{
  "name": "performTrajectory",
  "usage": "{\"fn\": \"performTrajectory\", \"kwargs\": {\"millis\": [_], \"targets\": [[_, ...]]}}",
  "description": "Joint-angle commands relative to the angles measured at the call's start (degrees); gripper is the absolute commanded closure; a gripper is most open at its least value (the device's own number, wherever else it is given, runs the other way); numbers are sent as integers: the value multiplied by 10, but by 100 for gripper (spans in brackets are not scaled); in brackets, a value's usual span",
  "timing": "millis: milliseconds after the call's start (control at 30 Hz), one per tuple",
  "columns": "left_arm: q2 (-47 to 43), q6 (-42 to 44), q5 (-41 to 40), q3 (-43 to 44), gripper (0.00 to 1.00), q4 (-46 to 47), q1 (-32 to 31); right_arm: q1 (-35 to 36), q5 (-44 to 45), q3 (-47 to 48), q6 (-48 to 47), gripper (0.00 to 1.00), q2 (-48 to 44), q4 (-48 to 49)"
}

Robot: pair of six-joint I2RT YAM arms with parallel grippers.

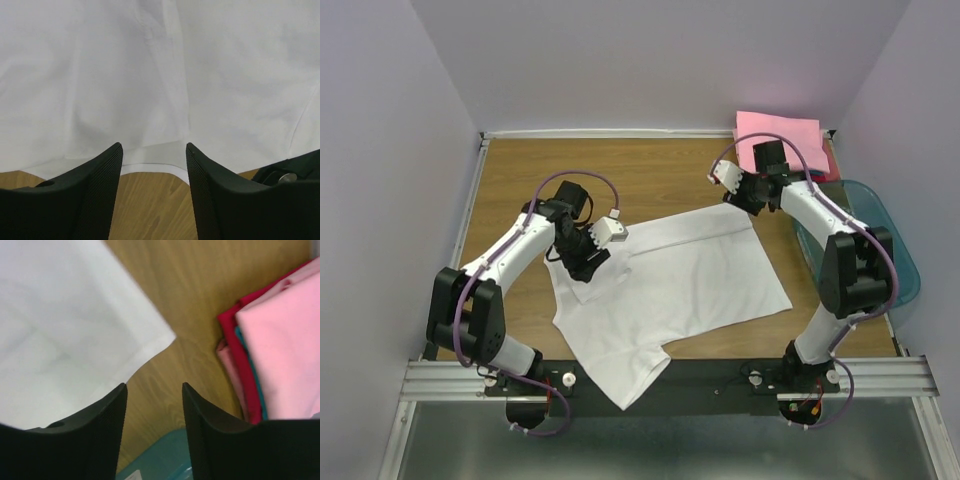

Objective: Fold and stack the t-shirts
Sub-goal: Fold the tshirt

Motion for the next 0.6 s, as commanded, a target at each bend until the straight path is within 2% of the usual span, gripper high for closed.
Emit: {"fn": "performTrajectory", "kwargs": {"millis": [0,133,200,233,300,333,400,567], "targets": [[25,-37,-4,2,48,54,12,1,-29,65,76,49,50,-88],[77,-62,-42,-8,75,90,23,16,-7,85,111,62,95,-102],[94,-66,-54,-7,79,101,28,22,6,89,118,67,115,-103],[110,-67,-59,-7,84,103,35,24,10,88,122,67,120,-103],[128,-71,-83,-9,87,110,44,31,21,85,127,68,138,-102],[148,-73,-92,-8,95,115,56,32,24,84,129,68,146,-102],[166,-70,-106,1,99,119,71,33,38,84,135,68,160,-101],[240,-63,-144,67,100,132,111,34,61,116,163,68,219,-90]]}}
